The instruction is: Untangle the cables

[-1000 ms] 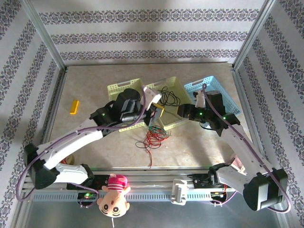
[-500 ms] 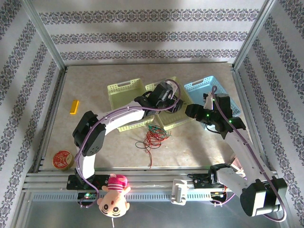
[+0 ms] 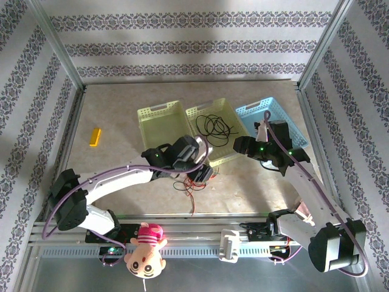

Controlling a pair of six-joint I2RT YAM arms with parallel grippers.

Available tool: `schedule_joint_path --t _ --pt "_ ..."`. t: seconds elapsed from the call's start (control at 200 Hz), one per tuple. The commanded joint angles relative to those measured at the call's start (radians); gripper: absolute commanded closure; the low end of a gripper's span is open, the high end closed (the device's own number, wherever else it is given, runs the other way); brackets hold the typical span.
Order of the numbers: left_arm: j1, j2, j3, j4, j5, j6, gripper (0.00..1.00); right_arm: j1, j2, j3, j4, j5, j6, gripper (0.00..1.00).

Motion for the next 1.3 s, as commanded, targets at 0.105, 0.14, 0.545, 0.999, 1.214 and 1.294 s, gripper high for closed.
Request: schedule_joint_path --t 0.105,0.14,0.545,0.999,1.214,1.294 --pt "-0.029 -0.025 -0.076 -0.213 -0.017 -0.045 0.35 0.012 0.02 0.006 0.016 -0.013 -0.011 0.42" --pt "-0.029 -0.025 -0.086 -0.214 -0.018 -0.053 0.37 0.012 0.019 0.006 0.016 -0.012 -0.012 0.42" --pt "-0.03 0.108 -0.112 -0.202 -0.004 -0.004 0.59 0.012 0.013 0.012 0.002 -0.011 -0.015 0.42" --pt "-0.029 0.145 -0.105 -0.196 0.006 0.013 0.89 0.002 0.012 0.024 0.002 -0.019 -0.01 0.43" --pt "-0.029 0.096 -0.065 -0.23 0.009 0.034 1.0 -0.002 0.004 0.017 0.009 -0.018 -0.004 0.43" --pt "-0.029 0.047 -0.032 -0.232 0.012 0.05 1.0 -0.005 0.003 0.013 0.01 -0.014 -0.004 0.43"
